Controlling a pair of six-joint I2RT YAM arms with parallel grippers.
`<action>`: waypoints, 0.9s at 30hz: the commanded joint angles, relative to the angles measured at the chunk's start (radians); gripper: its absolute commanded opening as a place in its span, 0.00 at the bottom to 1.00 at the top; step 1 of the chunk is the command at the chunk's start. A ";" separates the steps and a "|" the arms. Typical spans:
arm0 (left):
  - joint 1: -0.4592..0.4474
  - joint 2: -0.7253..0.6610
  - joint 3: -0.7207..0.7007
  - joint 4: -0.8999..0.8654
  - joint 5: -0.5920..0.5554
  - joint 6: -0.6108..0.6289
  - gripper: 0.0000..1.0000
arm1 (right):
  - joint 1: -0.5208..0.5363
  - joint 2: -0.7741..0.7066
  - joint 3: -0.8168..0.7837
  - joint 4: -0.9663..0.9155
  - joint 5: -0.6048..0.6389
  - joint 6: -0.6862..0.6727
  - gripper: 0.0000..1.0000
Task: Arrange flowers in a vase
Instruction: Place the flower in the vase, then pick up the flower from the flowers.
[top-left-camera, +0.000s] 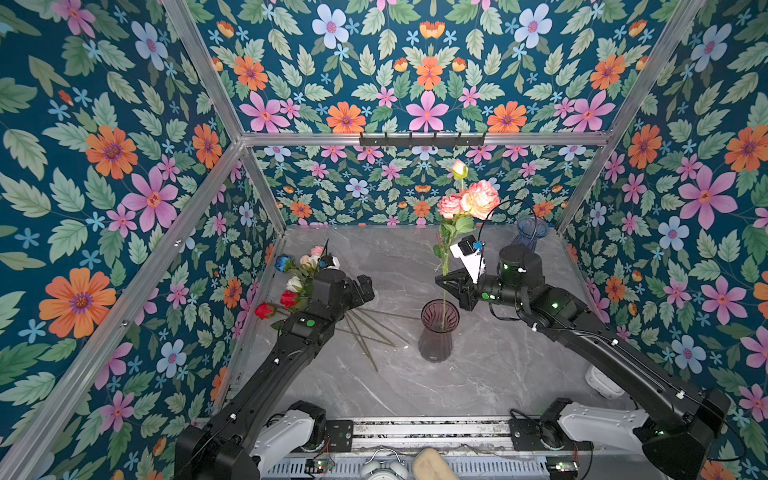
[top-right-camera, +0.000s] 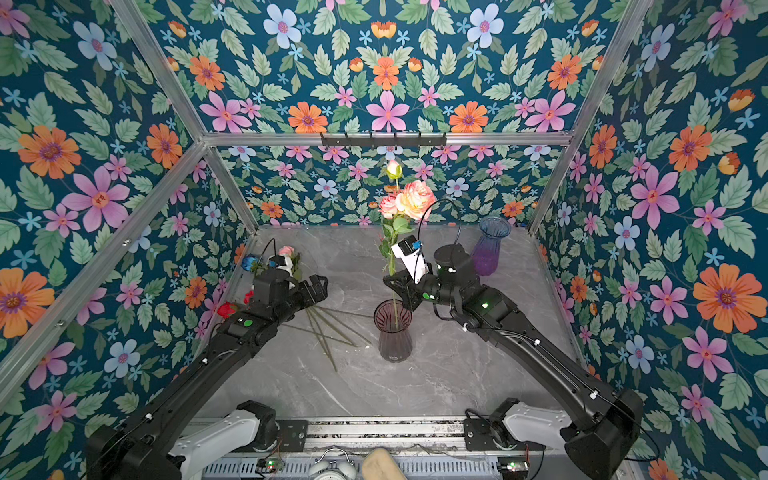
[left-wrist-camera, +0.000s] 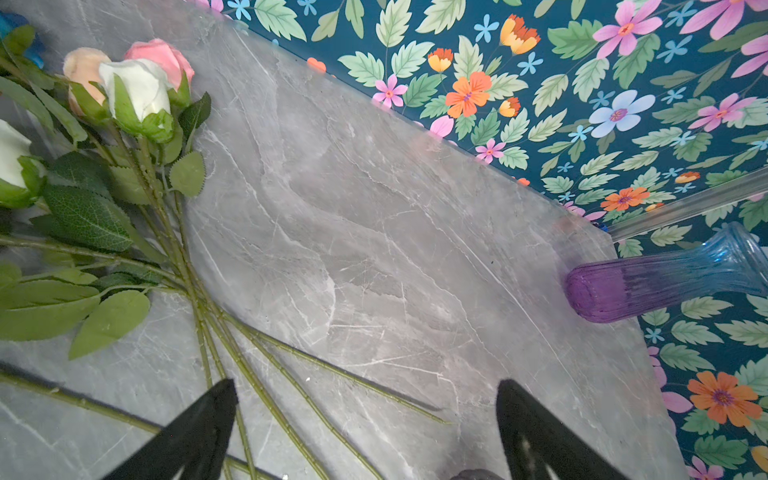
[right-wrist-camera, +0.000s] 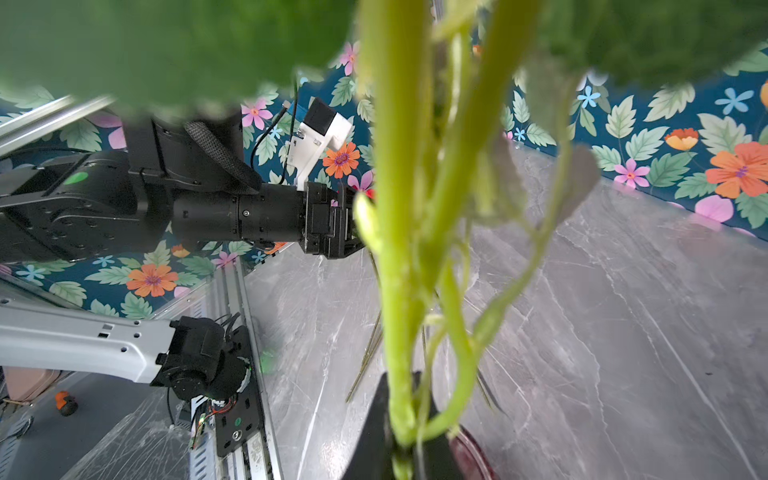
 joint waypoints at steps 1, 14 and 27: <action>0.002 0.006 -0.006 0.018 0.020 -0.011 1.00 | 0.002 -0.022 -0.003 0.016 0.016 -0.007 0.60; 0.002 0.020 0.004 -0.092 -0.087 -0.055 0.98 | 0.003 -0.231 -0.180 0.026 -0.002 0.081 0.89; 0.209 0.261 0.011 -0.123 -0.140 -0.016 0.66 | 0.002 -0.615 -0.437 -0.149 0.150 0.222 0.84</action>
